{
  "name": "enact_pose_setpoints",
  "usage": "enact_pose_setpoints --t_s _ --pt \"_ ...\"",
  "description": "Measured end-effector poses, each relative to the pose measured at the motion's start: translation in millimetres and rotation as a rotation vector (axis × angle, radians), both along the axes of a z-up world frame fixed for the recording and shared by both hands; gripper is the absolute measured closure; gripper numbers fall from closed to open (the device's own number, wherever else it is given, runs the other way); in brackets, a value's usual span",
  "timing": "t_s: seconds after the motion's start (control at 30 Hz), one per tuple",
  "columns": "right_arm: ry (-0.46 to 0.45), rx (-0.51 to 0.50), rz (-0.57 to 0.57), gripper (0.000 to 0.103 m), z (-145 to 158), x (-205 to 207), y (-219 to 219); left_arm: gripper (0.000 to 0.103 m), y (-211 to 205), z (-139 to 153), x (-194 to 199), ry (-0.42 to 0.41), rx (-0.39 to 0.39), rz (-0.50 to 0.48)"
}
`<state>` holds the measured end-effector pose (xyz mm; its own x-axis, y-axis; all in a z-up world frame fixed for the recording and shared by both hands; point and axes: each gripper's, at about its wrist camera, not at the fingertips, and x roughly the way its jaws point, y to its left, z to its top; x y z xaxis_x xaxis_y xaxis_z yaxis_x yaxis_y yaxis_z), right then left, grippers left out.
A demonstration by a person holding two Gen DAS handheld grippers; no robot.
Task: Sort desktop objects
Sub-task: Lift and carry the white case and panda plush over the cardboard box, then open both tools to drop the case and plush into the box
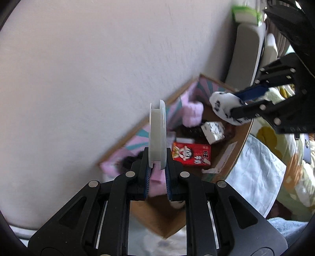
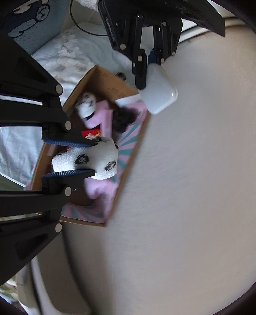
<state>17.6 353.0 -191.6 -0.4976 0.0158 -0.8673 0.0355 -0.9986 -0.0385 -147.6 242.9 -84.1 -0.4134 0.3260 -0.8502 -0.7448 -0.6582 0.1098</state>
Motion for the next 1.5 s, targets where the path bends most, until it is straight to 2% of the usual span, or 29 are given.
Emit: enact_pose_setpoints --t_s 0.1,0.23,0.57,0.67,0.7,0.73,0.77,0.8,0.83,0.87,0.93,1.1,1.2,1.3,1.4,1.5 --pt "-0.043 -0.045 -0.015 0.083 -28 1 9 0.091 10 -22 -7 -0.055 -0.006 0.005" --pt "-0.060 -0.066 0.000 0.083 -24 3 17 0.091 17 -37 -11 -0.074 -0.023 0.016" --pt "-0.055 -0.096 0.058 0.081 -35 -14 2 0.091 8 -26 -15 -0.066 -0.050 0.075" --pt "-0.080 -0.083 0.025 0.071 -38 -21 1 0.091 4 -27 -22 -0.096 -0.069 0.122" --pt "-0.079 -0.070 0.012 0.052 -37 -22 2 0.088 2 -28 -24 -0.105 -0.068 0.131" --pt "-0.080 -0.060 0.001 0.020 -37 -22 3 0.079 -2 -26 -25 -0.118 -0.052 0.139" --pt "-0.084 -0.064 -0.005 0.005 -37 -22 3 0.065 -4 -25 -26 -0.125 -0.034 0.140" --pt "-0.083 -0.085 0.002 0.000 -35 -21 4 0.010 -10 -20 -26 -0.138 0.004 0.143" --pt "-0.081 -0.104 0.011 0.000 -34 -19 4 0.000 -13 -18 -26 -0.140 0.045 0.145" --pt "-0.077 -0.109 0.009 0.000 -31 -17 3 0.000 -19 -12 -27 -0.136 0.099 0.143" --pt "-0.057 -0.080 -0.009 0.000 -25 -13 1 0.000 -30 -1 -27 -0.117 0.146 0.160" --pt "0.027 -0.094 -0.052 0.000 -1 0 -4 0.000 -72 36 -22 -0.084 0.198 0.224" --pt "0.076 -0.112 -0.072 0.000 17 4 -8 0.000 -102 58 -15 -0.059 0.257 0.244" --pt "0.134 -0.109 -0.070 0.000 39 9 -19 0.000 -142 96 1 0.010 0.297 0.275" --pt "0.182 -0.095 -0.053 0.000 57 8 -35 0.000 -172 124 15 0.060 0.283 0.305" --pt "0.184 -0.080 -0.043 0.000 72 3 -53 0.000 -198 138 27 0.137 0.166 0.384"
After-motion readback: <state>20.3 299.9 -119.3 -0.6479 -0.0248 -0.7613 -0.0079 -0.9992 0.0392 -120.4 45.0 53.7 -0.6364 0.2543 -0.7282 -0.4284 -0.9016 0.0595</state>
